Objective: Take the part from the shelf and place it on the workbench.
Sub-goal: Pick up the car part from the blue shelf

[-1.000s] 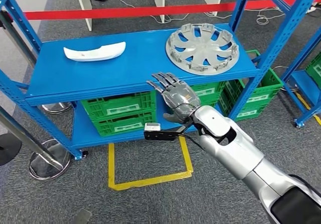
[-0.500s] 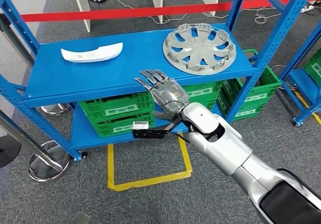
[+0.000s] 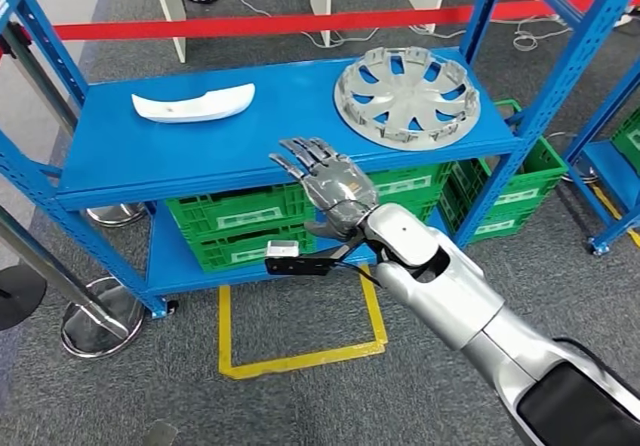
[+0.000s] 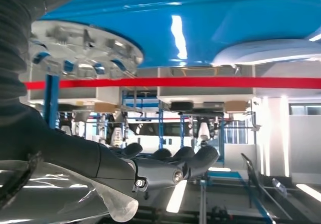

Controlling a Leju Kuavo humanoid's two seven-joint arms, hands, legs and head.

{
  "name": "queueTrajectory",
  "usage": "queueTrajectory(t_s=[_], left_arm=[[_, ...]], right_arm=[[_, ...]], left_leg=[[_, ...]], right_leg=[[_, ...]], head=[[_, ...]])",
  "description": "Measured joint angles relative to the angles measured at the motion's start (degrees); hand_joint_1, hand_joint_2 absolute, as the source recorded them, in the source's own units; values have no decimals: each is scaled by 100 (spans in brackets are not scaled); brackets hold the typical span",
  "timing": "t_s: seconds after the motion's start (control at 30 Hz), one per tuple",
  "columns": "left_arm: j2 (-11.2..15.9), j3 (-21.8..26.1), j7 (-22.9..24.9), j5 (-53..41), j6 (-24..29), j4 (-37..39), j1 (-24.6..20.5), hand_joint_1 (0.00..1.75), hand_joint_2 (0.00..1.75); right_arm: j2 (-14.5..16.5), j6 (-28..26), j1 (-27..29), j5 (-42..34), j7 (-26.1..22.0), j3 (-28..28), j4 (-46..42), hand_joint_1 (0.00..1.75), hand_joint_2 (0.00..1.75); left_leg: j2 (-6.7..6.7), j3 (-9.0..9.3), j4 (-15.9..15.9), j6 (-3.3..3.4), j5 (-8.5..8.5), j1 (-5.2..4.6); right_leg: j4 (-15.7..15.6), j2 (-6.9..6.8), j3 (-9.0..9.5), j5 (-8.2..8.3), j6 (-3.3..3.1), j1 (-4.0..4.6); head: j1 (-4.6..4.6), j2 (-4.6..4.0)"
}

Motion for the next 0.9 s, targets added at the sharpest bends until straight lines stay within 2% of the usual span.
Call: queueTrajectory(t_s=[0.07, 0.13, 0.17, 0.23, 0.27, 0.3, 0.33, 0.4, 0.43, 0.5, 0.57, 0.63, 0.67, 0.73, 0.77, 0.8, 0.83, 0.87, 0.9], left_arm=[[1, 0, 24, -9, -22, 0, -3, 0, 0], [-4, -1, 40, -16, -29, 0, -6, 0, 0], [-6, -2, 46, -21, -30, 0, -9, 0, 0], [-15, -3, 54, -38, -37, 0, -10, 0, 0], [-17, -4, 57, -45, -42, 0, -7, 0, 0], [-19, -5, 57, -51, -49, 0, -5, 0, 0], [-19, -6, 57, -55, -54, 0, -6, 0, 0], [-19, -7, 57, -56, -57, 0, -13, 0, 0], [-20, -7, 56, -56, -57, 1, -18, 0, 0], [-21, -9, 57, -59, -59, 2, -25, 0, 0], [-25, -14, 59, -67, -61, 2, -24, 0, 0], [-33, -19, 61, -72, -60, 1, -24, 0, 0], [-36, -20, 65, -70, -58, 1, -29, 0, 0], [-39, -21, 74, -69, -56, 0, -38, 0, 0], [-44, -21, 77, -69, -55, 0, -38, 0, 0], [-50, -22, 77, -70, -55, 0, -36, 0, 0], [-55, -22, 77, -70, -55, 1, -34, 0, 0], [-58, -22, 77, -71, -55, 1, -34, 0, 0], [-62, -22, 77, -72, -55, 1, -35, 0, 0]], right_arm=[[-15, -2, 24, -1, 8, -4, 1, 0, 175], [-25, -2, 33, -3, 21, -14, 1, 0, 175], [-25, -1, 35, -4, 28, -19, 1, 0, 175], [-26, 3, 52, -4, 40, -26, 5, 0, 175], [-28, 5, 67, -4, 45, -28, 8, 0, 175], [-30, 6, 79, -4, 51, -31, 11, 0, 175], [-31, 7, 86, -4, 56, -34, 14, 0, 175], [-31, 8, 89, -4, 63, -44, 14, 0, 175], [-32, 8, 85, -5, 65, -50, 14, 0, 175], [-37, 12, 83, -7, 73, -62, 16, 0, 175], [-50, 17, 88, -8, 96, -83, 21, 0, 175], [-81, 15, 84, -10, 134, -123, 26, 0, 175], [-100, 12, 80, -11, 157, -146, 29, 0, 175], [-140, 8, 87, -13, 199, -184, 47, 0, 175], [-155, 7, 102, -13, 213, -197, 58, 0, 175], [-168, 7, 119, -13, 223, -208, 69, 0, 175], [-177, 7, 131, -13, 228, -218, 78, 0, 175], [-186, 6, 137, -13, 232, -232, 84, 0, 175], [-194, 5, 135, -12, 233, -248, 87, 0, 175]], left_leg=[[2, -8, -3, -56, 1, 1], [5, -67, 162, -121, -138, 7], [6, -172, 414, -154, -295, 17], [8, -506, 1184, -208, -659, 40], [8, -651, 1501, -224, -762, 49], [8, -712, 1630, -231, -751, 53], [8, -666, 1522, -230, -625, 56], [8, -333, 793, -201, -210, 59], [8, -163, 422, -178, -66, 53], [7, -1, 40, -129, 3, 38], [4, 2, -7, -75, -12, 34], [4, 21, -46, -3, 9, 51], [6, 32, -63, 29, 18, 62], [9, 35, -63, 63, 16, 62], [8, 35, -60, 67, 13, 60], [7, 38, -59, 70, 11, 58], [3, 44, -56, 71, 8, 57], [-2, 52, -52, 67, 2, 57], [-6, 61, -44, 56, -8, 56]], right_leg=[[-26, 4, 12, 18, -37, -5], [-60, 1, 31, 42, -94, -34], [-74, -3, 42, 51, -117, -49], [-73, -4, 45, 49, -137, -48], [-71, -3, 47, 47, -140, -46], [-68, -1, 49, 44, -140, -45], [-64, 3, 54, 40, -137, -45], [-56, 12, 73, 23, -119, -45], [-48, 16, 71, 13, -102, -34], [-41, 22, 45, 8, -56, -13], [-52, 20, 28, 13, 3, -9], [71, 14, -42, -95, 59, -19], [293, 13, -151, -224, 78, -23], [1068, 12, -527, -573, 106, -30], [1428, 11, -710, -687, 116, -31], [1624, 11, -821, -704, 120, -31], [1579, 11, -817, -604, 117, -31], [1303, 10, -698, -410, 106, -31], [874, 8, -502, -193, 89, -31]], head=[[1, 0], [-13, 0], [-19, 0], [-29, 0], [-26, 0], [-27, 0], [-27, 0], [-26, 0], [-26, 0], [-19, 0], [-16, 0], [-8, 0], [2, 0], [17, 0], [16, 0], [16, 0], [17, 0], [17, 0], [18, 0]])
